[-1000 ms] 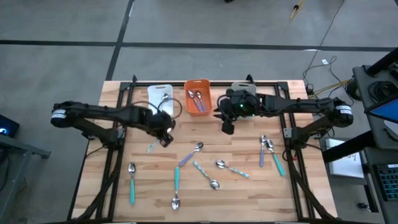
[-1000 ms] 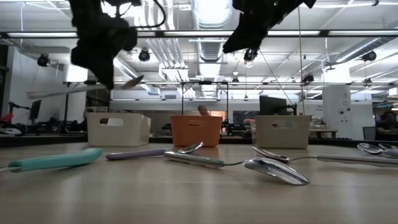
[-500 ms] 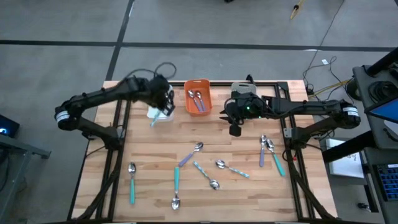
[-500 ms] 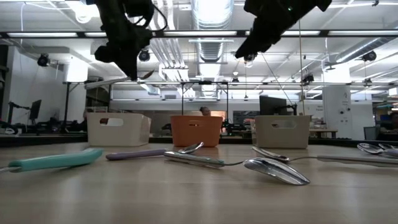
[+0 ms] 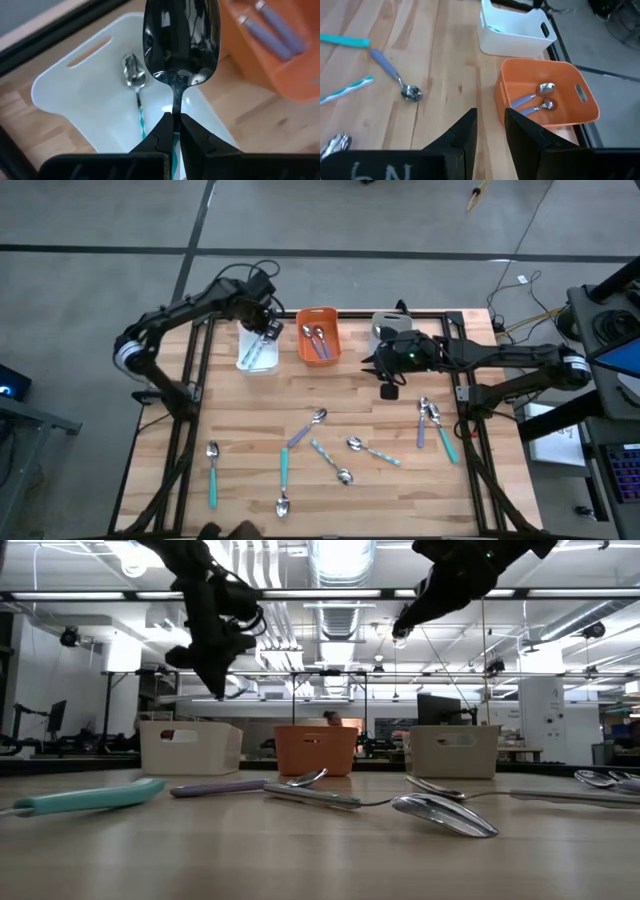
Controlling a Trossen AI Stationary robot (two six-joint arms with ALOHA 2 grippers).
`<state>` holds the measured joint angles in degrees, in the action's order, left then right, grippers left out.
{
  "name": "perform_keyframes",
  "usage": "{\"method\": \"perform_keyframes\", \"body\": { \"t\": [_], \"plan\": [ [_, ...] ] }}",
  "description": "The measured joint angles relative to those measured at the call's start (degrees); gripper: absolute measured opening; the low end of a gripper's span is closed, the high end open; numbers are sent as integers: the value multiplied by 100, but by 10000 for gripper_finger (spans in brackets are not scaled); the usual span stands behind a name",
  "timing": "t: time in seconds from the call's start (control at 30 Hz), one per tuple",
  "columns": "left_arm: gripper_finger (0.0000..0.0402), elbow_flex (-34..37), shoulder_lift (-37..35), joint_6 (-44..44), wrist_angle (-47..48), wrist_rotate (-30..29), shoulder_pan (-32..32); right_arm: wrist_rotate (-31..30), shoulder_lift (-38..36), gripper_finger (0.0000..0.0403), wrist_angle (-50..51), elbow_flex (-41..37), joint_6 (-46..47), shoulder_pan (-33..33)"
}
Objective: Sort silverware by color (type)
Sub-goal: Put the blue patterned spoon into the white bin
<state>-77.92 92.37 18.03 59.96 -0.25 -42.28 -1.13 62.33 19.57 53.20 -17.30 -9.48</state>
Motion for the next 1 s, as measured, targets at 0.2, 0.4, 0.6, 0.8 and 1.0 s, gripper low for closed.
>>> {"method": "perform_keyframes", "body": {
  "t": [0.2,0.4,0.6,0.8,1.0],
  "plan": [
    [0,-243,628,-238,379,-9,-65,0,-92,91,-21,-15,15,-6],
    [0,-168,1010,-386,444,-72,-177,0,-38,91,-81,-15,-31,-6],
    [0,-208,1328,-598,391,-208,-287,2,-27,91,-251,-15,-79,-6],
    [2,-230,1502,-661,248,-234,-311,2,-27,91,-385,-15,-208,-8],
    [6,-311,1679,-664,217,-226,-321,2,-27,91,-498,-15,-238,-8]
  ]
}}
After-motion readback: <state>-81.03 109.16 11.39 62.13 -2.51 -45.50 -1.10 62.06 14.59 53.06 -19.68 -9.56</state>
